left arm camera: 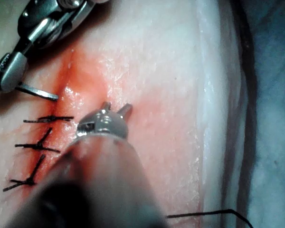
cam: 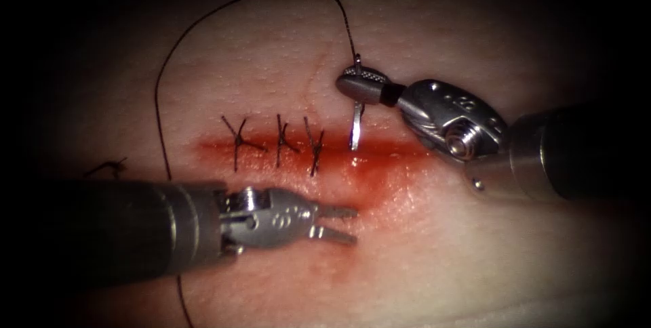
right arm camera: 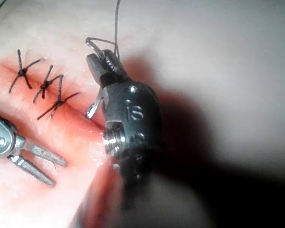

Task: Wound Closure
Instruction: With the right needle driver through the suture needle through the bottom of the wound.

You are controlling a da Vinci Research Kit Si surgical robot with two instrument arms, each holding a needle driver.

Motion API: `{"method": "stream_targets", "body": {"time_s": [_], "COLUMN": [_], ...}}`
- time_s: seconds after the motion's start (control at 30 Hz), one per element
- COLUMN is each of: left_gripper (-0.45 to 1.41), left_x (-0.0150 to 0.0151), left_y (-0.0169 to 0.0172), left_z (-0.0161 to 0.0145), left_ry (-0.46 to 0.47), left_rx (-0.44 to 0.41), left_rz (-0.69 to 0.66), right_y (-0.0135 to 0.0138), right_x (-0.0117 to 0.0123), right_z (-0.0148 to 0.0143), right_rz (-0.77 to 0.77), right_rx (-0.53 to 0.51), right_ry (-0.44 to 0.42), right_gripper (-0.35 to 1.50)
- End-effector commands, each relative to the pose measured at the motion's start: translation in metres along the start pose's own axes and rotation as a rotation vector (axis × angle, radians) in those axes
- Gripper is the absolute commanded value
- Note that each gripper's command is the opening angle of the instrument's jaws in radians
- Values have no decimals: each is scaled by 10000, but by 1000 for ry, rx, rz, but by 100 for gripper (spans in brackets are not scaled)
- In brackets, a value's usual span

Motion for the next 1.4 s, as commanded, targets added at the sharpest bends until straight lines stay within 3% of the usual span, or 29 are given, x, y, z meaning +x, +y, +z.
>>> {"method": "stream_targets", "body": {"time_s": [0.03,0.73,1.1,1.4], "left_gripper": [5,5,5,5], "left_x": [0,-5,-6,-6], "left_y": [-2,-3,-3,-3], "left_z": [8,10,8,7], "left_ry": [0,-6,-9,-9], "left_rx": [-1,4,7,7], "left_rz": [2,-1,0,0], "right_y": [-1,-18,-34,-40], "right_x": [-3,-13,-20,-32], "right_z": [9,4,8,4], "right_rz": [8,348,522,634], "right_rx": [7,122,234,229], "right_ry": [-1,-157,-218,-241], "right_gripper": [-35,-35,-35,-35]}}
